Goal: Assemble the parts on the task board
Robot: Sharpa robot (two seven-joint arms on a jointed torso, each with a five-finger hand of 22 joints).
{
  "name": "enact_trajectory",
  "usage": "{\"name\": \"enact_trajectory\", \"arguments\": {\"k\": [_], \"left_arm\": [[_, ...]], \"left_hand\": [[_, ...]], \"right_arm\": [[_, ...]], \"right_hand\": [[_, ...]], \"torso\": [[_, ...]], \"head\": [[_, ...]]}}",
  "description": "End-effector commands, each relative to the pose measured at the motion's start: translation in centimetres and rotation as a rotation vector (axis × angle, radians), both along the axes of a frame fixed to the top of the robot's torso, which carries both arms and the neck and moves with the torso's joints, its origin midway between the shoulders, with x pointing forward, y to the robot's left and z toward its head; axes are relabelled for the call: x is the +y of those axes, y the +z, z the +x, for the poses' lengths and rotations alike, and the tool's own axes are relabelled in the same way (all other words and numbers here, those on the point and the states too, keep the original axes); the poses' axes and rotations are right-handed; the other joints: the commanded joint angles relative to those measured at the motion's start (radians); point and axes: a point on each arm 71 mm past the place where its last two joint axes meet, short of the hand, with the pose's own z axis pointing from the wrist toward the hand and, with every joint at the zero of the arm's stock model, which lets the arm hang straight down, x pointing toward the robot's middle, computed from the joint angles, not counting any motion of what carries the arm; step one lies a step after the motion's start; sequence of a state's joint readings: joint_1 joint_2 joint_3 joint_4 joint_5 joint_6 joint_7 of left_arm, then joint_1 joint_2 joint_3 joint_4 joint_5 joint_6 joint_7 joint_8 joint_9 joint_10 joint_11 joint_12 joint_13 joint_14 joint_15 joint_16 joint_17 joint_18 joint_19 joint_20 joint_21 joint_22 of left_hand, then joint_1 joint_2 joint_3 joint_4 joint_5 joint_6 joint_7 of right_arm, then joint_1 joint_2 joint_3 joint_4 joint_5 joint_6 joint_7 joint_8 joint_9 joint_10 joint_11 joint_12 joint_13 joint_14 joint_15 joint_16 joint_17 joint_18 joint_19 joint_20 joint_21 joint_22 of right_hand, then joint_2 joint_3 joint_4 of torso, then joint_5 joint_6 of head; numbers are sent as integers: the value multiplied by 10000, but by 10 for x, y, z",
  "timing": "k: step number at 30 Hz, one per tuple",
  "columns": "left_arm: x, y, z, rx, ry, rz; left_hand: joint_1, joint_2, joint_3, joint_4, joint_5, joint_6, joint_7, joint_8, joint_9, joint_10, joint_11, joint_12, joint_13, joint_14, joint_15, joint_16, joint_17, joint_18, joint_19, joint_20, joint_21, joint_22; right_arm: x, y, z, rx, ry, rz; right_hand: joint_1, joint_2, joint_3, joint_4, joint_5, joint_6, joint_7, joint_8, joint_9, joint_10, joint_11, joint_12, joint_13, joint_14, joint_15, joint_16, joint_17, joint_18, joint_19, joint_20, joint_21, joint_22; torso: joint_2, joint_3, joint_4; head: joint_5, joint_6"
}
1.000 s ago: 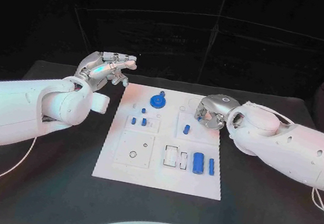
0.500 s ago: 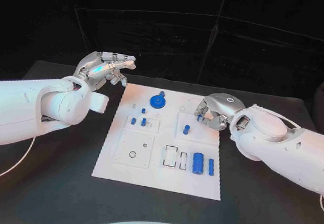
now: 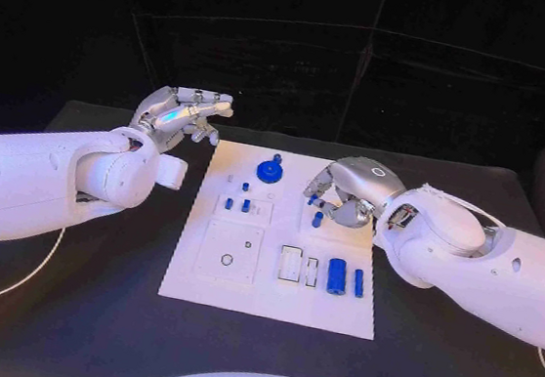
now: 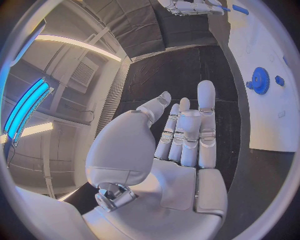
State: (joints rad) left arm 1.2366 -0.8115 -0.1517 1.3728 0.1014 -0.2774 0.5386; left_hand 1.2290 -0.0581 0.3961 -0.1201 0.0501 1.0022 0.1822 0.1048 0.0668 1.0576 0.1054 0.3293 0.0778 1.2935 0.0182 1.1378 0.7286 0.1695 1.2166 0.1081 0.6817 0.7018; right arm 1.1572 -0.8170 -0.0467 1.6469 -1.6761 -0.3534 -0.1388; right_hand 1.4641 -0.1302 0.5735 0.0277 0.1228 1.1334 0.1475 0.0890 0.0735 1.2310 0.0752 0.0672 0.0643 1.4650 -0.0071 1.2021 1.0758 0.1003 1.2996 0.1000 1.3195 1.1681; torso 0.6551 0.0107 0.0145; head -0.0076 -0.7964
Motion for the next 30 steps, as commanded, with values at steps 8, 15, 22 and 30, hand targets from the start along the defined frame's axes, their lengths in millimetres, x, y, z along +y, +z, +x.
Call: {"name": "enact_trajectory", "arguments": {"k": [8,15,22,30], "left_arm": [[-6,1,1,-40,-181,-119],[-9,1,1,-43,-249,-145],[-12,2,1,-45,-300,-165],[-14,2,1,-44,-341,-180]], "left_hand": [[78,10,-59,6,-11,-61,-8,-33,-6,-94,0,53,3,-60,2,-31,-11,113,-14,72,-65,-15],[78,10,-59,6,-11,-61,-8,-33,-6,-94,0,53,3,-60,2,-31,-11,113,-14,72,-65,-15],[84,9,-69,3,-11,-66,-3,-31,-4,-104,5,62,4,-69,7,-34,-26,113,-15,77,-71,-20],[84,9,-69,3,-11,-66,-3,-31,-4,-104,5,62,4,-69,7,-34,-26,113,-15,77,-71,-20]], "right_arm": [[57,9,-20,75,1521,594],[82,-10,-23,755,1953,228],[95,-32,-24,1197,2089,-36],[100,-41,-24,1382,2077,-323]], "right_hand": [[-118,35,118,-30,68,48,50,-79,-7,18,57,-46,12,277,26,74,32,-75,88,17,107,74],[-203,40,154,-77,-22,5,75,-114,-17,-43,80,-58,6,281,46,100,28,-92,126,31,163,152],[-213,51,173,-104,-13,-11,81,-126,-20,-65,86,-59,5,284,50,110,26,-101,150,36,192,196],[-221,49,172,-109,-15,-14,84,-128,-20,-68,89,-58,6,284,52,109,20,-102,153,37,197,201]], "torso": [[21,-14,22],[24,-18,15],[29,-3,26],[20,-1,17]], "head": [[610,-174],[955,-265],[1106,-382],[1197,-477]]}}
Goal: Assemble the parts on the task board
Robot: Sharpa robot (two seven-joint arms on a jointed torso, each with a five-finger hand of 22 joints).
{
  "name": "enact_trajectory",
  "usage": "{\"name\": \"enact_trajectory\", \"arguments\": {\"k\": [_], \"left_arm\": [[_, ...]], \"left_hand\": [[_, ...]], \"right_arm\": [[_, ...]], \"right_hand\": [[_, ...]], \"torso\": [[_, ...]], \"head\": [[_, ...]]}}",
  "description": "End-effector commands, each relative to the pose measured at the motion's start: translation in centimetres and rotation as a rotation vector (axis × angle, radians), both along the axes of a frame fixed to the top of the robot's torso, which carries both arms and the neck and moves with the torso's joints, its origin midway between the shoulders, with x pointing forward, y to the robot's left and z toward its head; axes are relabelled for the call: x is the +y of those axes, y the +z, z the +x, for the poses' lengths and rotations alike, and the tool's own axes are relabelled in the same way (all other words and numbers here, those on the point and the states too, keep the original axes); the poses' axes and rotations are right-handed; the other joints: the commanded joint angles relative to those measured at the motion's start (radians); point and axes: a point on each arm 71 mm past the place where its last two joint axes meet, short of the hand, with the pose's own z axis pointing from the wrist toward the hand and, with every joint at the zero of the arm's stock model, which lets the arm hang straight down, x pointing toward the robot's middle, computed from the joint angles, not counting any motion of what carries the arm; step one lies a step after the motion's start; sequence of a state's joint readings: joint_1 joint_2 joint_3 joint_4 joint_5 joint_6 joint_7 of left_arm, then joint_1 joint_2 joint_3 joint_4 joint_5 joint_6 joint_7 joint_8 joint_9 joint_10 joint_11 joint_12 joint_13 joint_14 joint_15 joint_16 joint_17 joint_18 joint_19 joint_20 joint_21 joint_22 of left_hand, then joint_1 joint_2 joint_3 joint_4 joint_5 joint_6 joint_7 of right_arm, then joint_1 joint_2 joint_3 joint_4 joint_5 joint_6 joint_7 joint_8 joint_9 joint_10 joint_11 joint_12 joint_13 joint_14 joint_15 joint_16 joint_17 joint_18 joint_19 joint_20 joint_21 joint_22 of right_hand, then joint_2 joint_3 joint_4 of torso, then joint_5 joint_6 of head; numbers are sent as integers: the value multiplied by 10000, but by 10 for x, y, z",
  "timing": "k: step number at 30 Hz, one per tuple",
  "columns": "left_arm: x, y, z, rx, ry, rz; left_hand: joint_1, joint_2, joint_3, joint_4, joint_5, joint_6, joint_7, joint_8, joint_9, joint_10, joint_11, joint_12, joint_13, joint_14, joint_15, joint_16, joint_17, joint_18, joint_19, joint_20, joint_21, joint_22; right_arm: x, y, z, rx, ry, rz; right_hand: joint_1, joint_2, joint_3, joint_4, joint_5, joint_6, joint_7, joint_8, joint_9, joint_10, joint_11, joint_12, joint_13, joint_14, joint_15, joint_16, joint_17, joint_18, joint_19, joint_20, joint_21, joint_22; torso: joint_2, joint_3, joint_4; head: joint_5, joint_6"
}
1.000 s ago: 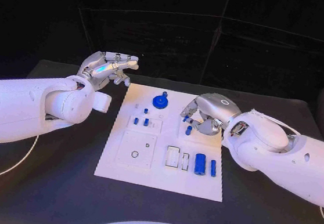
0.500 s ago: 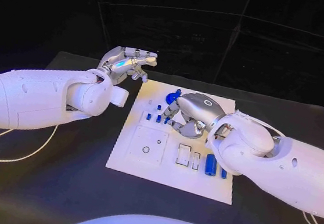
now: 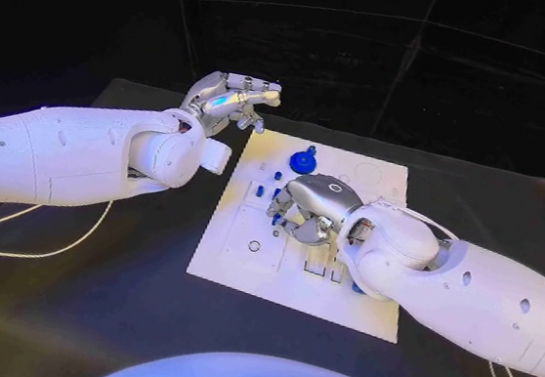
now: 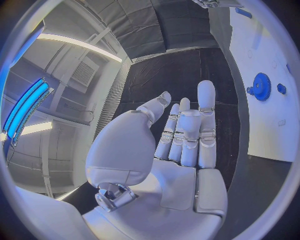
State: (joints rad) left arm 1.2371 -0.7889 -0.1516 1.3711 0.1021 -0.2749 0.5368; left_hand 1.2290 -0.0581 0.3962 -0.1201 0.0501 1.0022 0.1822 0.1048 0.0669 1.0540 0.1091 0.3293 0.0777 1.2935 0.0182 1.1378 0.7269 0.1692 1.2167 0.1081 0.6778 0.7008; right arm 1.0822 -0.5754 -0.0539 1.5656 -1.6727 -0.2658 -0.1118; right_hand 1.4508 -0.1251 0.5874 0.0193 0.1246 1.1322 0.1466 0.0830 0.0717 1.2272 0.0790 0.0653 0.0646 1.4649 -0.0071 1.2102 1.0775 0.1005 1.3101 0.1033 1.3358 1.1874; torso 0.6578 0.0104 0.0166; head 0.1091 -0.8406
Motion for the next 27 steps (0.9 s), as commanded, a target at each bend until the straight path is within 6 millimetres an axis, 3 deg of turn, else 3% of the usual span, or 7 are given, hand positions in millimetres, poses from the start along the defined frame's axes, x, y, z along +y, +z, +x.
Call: {"name": "enact_trajectory", "arguments": {"k": [1,11,27], "left_arm": [[-2,2,0,-57,-124,-103],[-2,2,0,-48,-121,-98],[-2,1,0,-28,-140,-103]], "left_hand": [[84,9,-70,3,-11,-67,-2,-30,-5,-68,-32,62,4,-69,7,-34,-9,117,-15,78,-31,-10],[84,9,-70,3,-11,-67,-2,-30,-5,-68,-32,62,4,-69,7,-34,-9,117,-15,78,-31,-10],[87,11,-84,4,-11,-71,4,-24,-2,-80,-26,76,7,-79,13,-33,-20,117,-16,84,-40,-16]], "right_arm": [[2,-4,0,94,133,-415],[4,-11,-1,319,144,-726],[2,-14,3,142,-74,-1031]], "right_hand": [[-105,0,31,-28,-39,-4,97,-70,-2,-33,55,-38,4,284,55,29,-3,-104,48,7,37,11],[-186,-2,2,-38,-75,-5,103,-74,1,-41,61,-30,8,281,65,29,-29,-104,43,18,44,15],[-196,7,2,-51,-72,-8,98,-76,1,-43,58,-29,10,281,66,36,-28,-103,42,21,46,17]], "torso": [[-7,4,-8],[-12,8,-21],[-9,11,-17]], "head": [[37,-41],[104,-126],[131,-160]]}}
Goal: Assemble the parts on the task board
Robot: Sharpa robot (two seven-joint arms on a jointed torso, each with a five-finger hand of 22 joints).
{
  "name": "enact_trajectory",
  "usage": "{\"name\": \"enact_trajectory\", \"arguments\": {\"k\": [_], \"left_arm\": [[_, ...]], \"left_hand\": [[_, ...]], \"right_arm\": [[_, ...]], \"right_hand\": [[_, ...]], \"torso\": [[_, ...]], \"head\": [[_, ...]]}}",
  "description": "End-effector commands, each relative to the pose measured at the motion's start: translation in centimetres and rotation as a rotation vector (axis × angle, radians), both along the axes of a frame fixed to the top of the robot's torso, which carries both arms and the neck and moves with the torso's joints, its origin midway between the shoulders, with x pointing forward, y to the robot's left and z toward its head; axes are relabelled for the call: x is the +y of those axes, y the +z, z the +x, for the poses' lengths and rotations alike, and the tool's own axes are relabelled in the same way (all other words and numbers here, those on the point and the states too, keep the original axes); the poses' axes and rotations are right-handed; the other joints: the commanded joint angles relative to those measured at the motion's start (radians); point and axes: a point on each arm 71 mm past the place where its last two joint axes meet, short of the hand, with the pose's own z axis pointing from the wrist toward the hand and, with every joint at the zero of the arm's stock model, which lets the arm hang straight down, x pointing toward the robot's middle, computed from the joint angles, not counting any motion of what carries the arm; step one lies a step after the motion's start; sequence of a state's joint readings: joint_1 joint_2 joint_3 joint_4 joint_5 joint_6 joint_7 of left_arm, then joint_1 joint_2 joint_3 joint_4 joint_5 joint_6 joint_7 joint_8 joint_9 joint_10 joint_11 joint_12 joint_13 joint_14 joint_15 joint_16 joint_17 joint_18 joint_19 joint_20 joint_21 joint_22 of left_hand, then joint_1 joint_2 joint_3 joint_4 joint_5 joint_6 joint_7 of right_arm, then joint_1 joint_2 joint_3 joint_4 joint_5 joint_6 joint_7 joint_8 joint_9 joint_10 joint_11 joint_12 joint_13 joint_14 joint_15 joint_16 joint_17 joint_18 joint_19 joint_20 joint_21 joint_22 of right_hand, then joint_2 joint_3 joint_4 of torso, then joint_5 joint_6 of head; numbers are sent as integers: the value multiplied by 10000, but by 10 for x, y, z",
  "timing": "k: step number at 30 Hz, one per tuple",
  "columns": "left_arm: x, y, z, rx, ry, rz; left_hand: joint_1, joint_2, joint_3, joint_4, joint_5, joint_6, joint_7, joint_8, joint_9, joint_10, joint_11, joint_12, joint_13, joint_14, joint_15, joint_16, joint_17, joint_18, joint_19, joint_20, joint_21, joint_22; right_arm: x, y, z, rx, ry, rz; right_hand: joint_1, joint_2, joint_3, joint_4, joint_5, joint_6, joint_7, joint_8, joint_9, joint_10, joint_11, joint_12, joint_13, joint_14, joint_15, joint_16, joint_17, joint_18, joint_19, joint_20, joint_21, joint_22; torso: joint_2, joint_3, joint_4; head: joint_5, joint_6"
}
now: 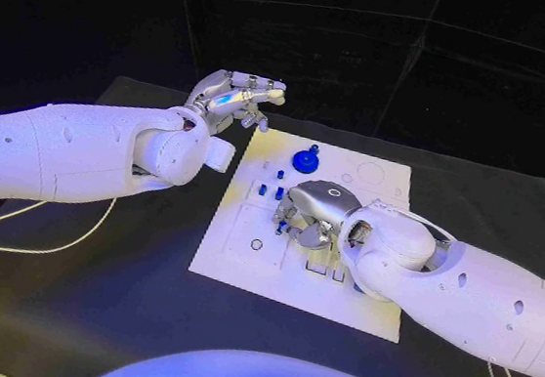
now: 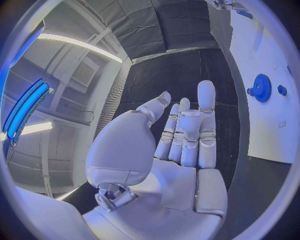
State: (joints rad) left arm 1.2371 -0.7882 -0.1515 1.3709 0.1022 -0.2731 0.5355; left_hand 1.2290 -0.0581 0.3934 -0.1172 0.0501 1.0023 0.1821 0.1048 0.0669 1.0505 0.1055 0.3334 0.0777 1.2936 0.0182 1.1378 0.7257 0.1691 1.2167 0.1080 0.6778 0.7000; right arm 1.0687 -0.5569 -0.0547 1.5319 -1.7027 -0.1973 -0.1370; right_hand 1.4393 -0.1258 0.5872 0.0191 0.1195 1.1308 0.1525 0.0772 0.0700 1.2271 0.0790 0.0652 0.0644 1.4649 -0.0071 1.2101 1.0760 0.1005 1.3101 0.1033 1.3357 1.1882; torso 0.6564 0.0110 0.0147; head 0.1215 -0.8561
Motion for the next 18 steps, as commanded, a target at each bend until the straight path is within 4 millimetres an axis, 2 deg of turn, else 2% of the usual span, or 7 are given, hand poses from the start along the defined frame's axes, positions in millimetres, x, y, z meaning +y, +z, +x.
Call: {"name": "enact_trajectory", "arguments": {"k": [1,18], "left_arm": [[-1,2,0,-36,-118,-93],[0,1,0,-11,-119,-89]], "left_hand": [[87,11,-56,-24,-12,-71,4,-24,-3,-45,10,35,7,-79,14,-33,-8,118,-16,84,-40,-9],[84,11,-66,-22,-12,-75,9,-22,-2,-53,15,40,8,-88,17,-38,-25,118,-17,88,-44,-12]], "right_arm": [[1,0,0,-132,6,-211],[5,-8,-6,54,266,-505]], "right_hand": [[-81,14,3,-50,-20,5,39,-17,17,-43,58,-28,11,281,65,36,-13,-104,43,20,47,9],[-81,22,8,-64,-14,4,37,-18,18,-44,56,-26,12,277,65,27,-31,-102,39,21,46,6]], "torso": [[4,6,0],[5,0,-9]], "head": [[7,-8],[18,-72]]}}
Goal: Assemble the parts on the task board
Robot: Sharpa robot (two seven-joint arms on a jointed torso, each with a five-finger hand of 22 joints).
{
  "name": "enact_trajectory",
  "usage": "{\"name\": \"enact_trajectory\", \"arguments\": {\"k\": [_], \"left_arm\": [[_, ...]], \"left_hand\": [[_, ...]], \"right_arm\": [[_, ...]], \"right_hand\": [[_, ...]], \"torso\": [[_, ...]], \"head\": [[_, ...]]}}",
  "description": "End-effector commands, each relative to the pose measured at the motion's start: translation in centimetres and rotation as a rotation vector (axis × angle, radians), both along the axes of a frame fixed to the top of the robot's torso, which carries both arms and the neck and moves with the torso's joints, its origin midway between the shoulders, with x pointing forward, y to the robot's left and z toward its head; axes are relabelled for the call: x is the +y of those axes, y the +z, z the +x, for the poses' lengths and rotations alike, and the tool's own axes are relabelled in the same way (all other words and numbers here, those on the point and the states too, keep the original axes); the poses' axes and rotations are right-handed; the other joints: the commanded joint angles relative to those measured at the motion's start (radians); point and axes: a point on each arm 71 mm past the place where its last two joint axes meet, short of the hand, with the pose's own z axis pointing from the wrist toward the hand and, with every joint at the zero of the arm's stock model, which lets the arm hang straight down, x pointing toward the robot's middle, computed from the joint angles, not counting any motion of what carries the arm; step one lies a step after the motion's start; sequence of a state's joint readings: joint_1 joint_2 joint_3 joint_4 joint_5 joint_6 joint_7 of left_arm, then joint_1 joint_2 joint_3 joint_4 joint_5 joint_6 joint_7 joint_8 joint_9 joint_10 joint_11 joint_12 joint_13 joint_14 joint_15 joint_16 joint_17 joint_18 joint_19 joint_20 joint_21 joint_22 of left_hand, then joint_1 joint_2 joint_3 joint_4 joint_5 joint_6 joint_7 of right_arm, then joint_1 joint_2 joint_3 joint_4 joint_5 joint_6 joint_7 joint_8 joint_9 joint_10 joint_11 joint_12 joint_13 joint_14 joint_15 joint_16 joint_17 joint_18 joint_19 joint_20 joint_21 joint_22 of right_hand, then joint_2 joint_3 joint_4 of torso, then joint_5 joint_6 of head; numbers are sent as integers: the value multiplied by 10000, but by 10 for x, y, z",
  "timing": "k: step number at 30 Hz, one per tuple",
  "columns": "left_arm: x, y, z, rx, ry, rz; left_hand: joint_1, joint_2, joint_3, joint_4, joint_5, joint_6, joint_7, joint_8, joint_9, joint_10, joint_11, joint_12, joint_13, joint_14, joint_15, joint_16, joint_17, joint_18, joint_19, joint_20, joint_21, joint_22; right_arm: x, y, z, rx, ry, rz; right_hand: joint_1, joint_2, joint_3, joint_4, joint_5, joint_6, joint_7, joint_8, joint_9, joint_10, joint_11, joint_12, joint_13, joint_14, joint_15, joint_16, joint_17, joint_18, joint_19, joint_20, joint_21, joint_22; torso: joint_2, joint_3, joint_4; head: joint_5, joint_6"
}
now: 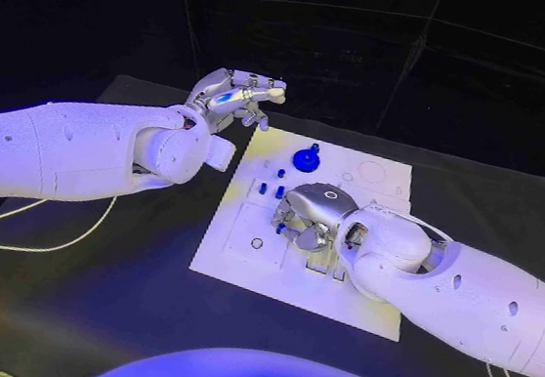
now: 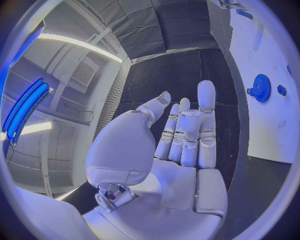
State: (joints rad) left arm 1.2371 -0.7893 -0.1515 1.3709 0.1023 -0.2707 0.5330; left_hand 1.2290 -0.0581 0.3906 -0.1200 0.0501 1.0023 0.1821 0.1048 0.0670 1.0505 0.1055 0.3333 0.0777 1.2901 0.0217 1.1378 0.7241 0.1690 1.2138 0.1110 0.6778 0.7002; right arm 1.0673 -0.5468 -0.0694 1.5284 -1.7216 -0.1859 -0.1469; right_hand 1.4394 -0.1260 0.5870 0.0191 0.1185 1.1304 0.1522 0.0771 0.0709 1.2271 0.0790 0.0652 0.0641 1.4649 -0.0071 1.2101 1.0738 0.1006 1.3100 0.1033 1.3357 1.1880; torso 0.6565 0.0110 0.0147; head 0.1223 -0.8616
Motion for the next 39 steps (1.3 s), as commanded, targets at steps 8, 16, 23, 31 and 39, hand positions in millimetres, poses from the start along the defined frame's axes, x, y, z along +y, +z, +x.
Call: {"name": "enact_trajectory", "arguments": {"k": [8,16,23,31,39], "left_arm": [[-1,1,0,-19,-110,-85],[0,1,0,1,-121,-85],[0,1,0,38,-155,-89],[1,1,0,93,-176,-88],[3,1,0,96,-152,-81]], "left_hand": [[85,10,-37,6,-11,-75,10,-22,-2,-53,15,41,8,-53,-18,-38,-9,119,12,59,-44,-14],[80,10,-56,11,-12,-84,17,-19,-1,-67,21,54,9,-62,-12,-38,-22,119,12,65,-52,-20],[77,10,-65,15,-12,-87,20,-17,0,-74,24,59,10,-66,-9,-36,-25,119,11,68,-56,-23],[71,9,-75,19,-12,-91,22,-15,1,-80,27,64,10,-75,-6,-43,-44,119,11,71,-60,-26],[70,10,-79,21,-11,-92,24,-14,1,-83,28,67,11,-77,-5,-43,-48,119,10,72,-61,-28]], "right_arm": [[2,-4,-3,86,145,-269],[0,-2,-1,-115,-128,-43],[-2,4,-1,-520,-237,617],[-24,16,-4,-888,-755,2139],[-70,30,1,-265,-1892,2124]], "right_hand": [[-126,-8,-22,-101,-4,-8,49,-27,8,-70,65,-32,13,267,69,15,-42,-97,18,27,35,-12],[-699,-402,-515,-180,-541,-2019,423,-156,-70,-2228,520,24,-8,-453,424,-1811,-2371,409,-1624,357,-1601,-2310],[-649,-367,-856,-290,-523,-2210,414,-138,-49,-2429,521,198,15,-457,424,-2013,-2676,435,-1668,363,-1826,-2549],[-652,-215,-811,-288,133,-1536,420,140,46,-1744,431,752,32,-122,344,-1470,-2154,279,-1032,288,-1354,-1889],[-947,-492,-990,-180,61,-1350,279,138,16,-1599,341,848,-12,-111,298,-1426,-2193,284,-1035,251,-1374,-1931]], "torso": [[5,-5,7],[-3,-3,5],[5,9,1],[-19,-12,-19],[-26,-4,-46]], "head": [[15,-28],[9,-19],[-3,-3],[-88,80],[-307,283]]}}
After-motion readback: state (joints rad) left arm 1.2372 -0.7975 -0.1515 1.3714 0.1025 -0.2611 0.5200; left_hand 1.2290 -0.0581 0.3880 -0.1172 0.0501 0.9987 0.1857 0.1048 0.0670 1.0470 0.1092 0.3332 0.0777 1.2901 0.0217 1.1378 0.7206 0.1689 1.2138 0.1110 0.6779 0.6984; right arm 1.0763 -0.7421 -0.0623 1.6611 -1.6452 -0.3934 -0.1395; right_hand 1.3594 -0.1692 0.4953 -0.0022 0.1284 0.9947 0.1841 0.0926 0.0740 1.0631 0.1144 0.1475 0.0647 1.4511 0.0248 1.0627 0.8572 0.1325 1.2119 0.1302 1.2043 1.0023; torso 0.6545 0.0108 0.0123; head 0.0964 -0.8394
